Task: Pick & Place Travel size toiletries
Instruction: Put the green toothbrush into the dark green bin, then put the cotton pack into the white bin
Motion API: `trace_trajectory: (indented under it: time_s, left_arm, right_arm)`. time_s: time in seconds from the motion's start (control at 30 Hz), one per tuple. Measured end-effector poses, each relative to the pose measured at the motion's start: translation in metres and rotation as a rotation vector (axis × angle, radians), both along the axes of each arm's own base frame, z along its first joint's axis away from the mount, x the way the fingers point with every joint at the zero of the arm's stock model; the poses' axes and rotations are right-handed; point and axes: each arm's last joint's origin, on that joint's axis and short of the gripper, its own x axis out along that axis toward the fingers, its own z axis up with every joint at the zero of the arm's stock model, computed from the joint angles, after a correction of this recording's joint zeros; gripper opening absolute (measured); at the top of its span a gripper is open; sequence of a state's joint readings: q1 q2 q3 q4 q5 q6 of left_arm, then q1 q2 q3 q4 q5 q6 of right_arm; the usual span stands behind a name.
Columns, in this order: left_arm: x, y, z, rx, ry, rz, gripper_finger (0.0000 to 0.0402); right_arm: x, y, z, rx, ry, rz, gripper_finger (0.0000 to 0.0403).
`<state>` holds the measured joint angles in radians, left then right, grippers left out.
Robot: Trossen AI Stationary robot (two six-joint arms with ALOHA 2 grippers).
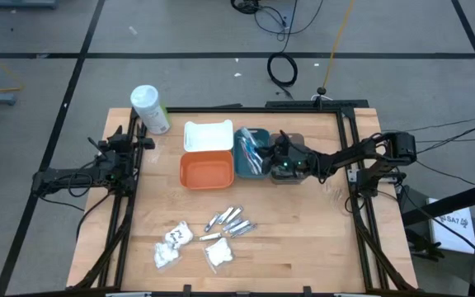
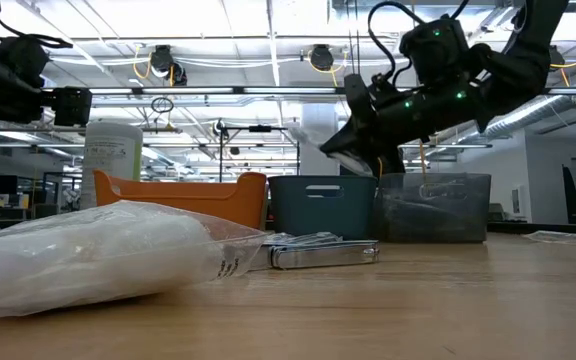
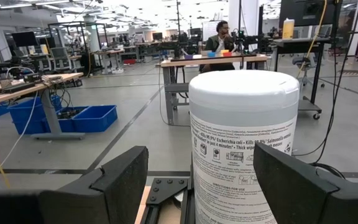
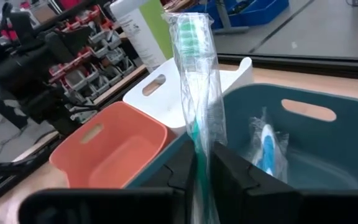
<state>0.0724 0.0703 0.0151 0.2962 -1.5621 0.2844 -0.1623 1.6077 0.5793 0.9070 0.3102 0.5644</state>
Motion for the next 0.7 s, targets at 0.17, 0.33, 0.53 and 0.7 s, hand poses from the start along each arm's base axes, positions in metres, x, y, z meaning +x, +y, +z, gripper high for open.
trace_trajectory:
  time_s: [0.17,0.33,0.53,0.7]
  left_arm:
    - [0.0,0.0,0.0,0.0,0.0,0.0,0.0285]
    - [0.0,0.0,0.0,0.0,0.0,0.0,0.0285]
    - [0.0,0.0,0.0,0.0,0.0,0.0,0.0285]
    - [0.0,0.0,0.0,0.0,0.0,0.0,0.0285]
  right_arm:
    - [0.0,0.0,0.0002,-0.001,-0.001,0.0,0.0045]
    - [0.0,0.0,0.0002,-0.002,-0.001,0.0,0.0082]
    - [0.0,0.0,0.0002,-0.001,-0.002,0.0,0.0136]
    - [0.0002,-0.0001,0.0011,-0.002,-0.012,-0.001,0.0168]
